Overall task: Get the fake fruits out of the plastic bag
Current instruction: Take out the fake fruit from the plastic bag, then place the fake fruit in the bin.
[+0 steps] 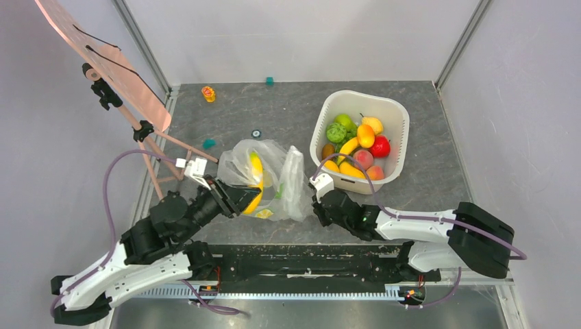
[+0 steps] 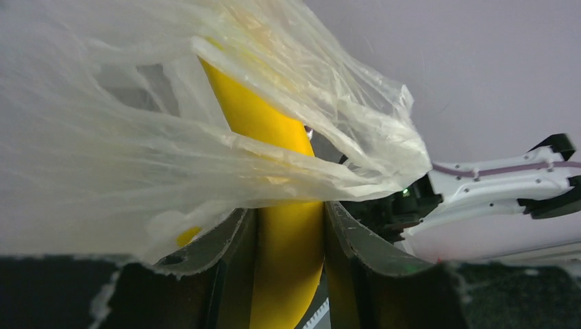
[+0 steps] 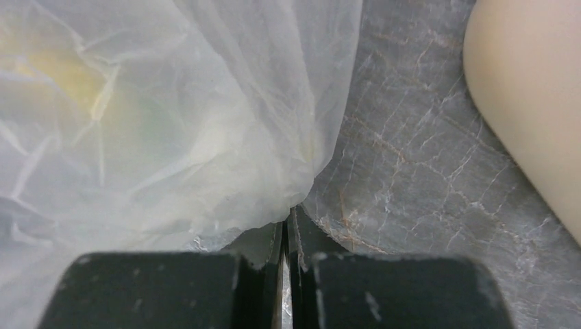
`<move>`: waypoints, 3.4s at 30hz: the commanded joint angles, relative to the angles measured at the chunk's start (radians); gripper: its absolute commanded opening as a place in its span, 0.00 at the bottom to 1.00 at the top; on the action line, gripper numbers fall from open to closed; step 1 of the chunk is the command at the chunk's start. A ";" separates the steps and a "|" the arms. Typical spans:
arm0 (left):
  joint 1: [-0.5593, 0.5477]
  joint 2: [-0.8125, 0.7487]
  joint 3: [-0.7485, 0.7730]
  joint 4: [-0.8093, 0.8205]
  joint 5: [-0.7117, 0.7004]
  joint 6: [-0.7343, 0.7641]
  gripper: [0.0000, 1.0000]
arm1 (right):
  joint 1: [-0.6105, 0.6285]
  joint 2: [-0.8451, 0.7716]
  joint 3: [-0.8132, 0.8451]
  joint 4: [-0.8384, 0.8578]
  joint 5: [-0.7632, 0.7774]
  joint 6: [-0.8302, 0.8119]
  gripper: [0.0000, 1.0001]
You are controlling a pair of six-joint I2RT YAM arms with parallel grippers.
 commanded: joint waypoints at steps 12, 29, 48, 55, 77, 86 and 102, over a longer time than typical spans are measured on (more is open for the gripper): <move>0.005 0.119 -0.103 0.303 0.292 -0.093 0.02 | 0.013 -0.013 0.083 -0.008 0.021 -0.018 0.00; 0.004 0.251 0.243 0.143 0.346 0.158 0.02 | 0.040 -0.051 0.054 -0.109 0.052 -0.092 0.00; 0.036 0.810 0.614 0.111 0.261 0.393 0.04 | 0.200 -0.280 -0.140 -0.148 0.153 0.013 0.00; 0.145 1.096 0.742 0.194 0.400 0.395 0.04 | 0.250 -0.334 -0.214 -0.115 0.184 0.074 0.00; 0.200 1.804 1.242 0.063 0.445 0.481 0.10 | 0.307 -0.420 -0.259 -0.208 0.232 0.134 0.00; 0.203 1.853 1.231 0.050 0.391 0.489 0.37 | 0.318 -0.451 -0.262 -0.208 0.256 0.148 0.00; 0.217 1.701 1.223 -0.006 0.383 0.518 0.83 | 0.318 -0.486 -0.246 -0.234 0.274 0.147 0.00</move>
